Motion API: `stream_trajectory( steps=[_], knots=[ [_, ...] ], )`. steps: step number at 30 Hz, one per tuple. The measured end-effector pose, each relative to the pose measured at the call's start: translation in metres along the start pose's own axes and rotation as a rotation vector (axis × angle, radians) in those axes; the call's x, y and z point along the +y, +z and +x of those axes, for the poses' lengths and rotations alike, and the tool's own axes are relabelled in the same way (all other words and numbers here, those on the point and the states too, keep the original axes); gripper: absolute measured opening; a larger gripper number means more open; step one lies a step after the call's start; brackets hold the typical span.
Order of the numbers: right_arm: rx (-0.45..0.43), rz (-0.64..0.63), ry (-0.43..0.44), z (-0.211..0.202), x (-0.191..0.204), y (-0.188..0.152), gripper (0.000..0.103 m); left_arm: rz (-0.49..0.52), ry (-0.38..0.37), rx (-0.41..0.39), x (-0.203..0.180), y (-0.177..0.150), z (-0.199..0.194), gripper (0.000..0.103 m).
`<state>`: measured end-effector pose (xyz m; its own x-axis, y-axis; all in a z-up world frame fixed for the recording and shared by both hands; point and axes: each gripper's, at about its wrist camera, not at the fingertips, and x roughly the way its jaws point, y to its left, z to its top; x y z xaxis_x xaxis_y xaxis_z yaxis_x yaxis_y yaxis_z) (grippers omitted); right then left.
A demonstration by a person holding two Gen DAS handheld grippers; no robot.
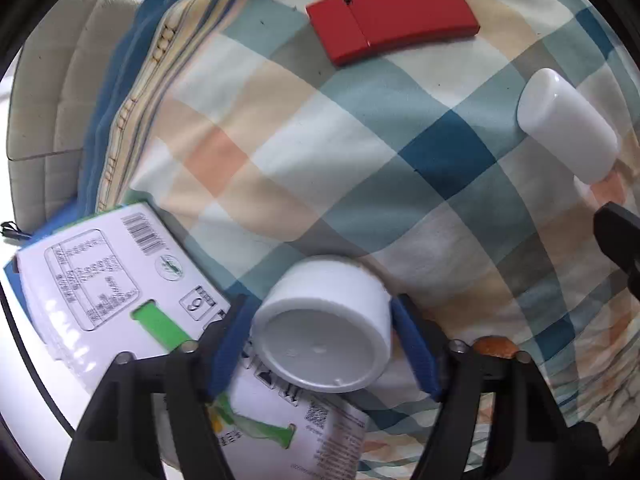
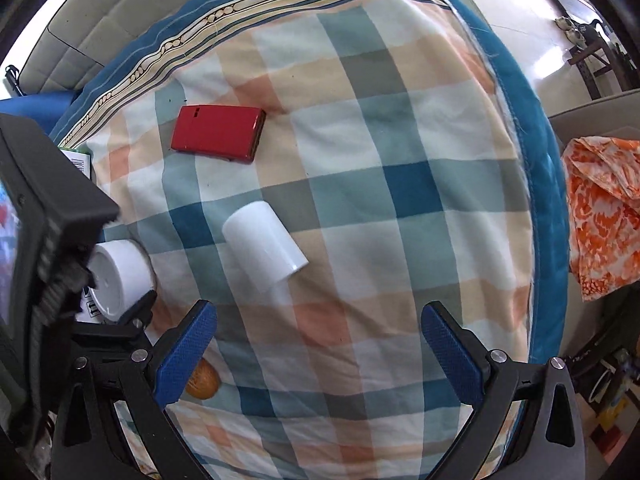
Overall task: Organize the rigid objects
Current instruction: 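Grasp the white round lid with the left tool while the right tool grasps the white cylinder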
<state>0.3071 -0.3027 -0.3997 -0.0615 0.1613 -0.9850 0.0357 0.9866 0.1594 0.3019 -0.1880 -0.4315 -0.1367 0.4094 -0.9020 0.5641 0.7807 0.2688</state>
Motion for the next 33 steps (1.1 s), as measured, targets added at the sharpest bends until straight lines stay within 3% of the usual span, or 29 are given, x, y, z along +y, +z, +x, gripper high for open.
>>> stream_trajectory(
  steps=[7, 10, 12, 16, 20, 27, 33],
  knots=[
    [-0.015, -0.030, 0.004, 0.013, 0.018, 0.019, 0.090, -0.062, -0.024, -0.036, 0.006, -0.002, 0.000, 0.068],
    [-0.008, -0.053, 0.004, 0.024, 0.029, 0.024, 0.073, -0.085, -0.040, -0.041, 0.012, -0.002, -0.002, 0.068],
    [-0.020, -0.052, -0.027, 0.029, 0.034, 0.027, 0.057, -0.094, -0.044, -0.043, 0.014, -0.002, -0.003, 0.068],
    [-0.044, -0.031, -0.043, 0.026, 0.028, 0.027, 0.041, -0.113, -0.048, -0.056, 0.020, -0.005, -0.006, 0.068],
    [-0.038, 0.014, -0.048, 0.019, 0.002, 0.019, 0.037, -0.163, -0.097, -0.093, 0.033, -0.009, -0.014, 0.066],
    [0.003, 0.095, -0.044, 0.019, -0.043, -0.004, 0.036, -0.342, -0.343, -0.176, 0.047, -0.013, -0.028, 0.064],
    [0.010, 0.166, 0.031, 0.021, -0.068, -0.003, 0.036, -0.352, -0.359, -0.146, 0.048, -0.008, -0.024, 0.064]
  ],
)
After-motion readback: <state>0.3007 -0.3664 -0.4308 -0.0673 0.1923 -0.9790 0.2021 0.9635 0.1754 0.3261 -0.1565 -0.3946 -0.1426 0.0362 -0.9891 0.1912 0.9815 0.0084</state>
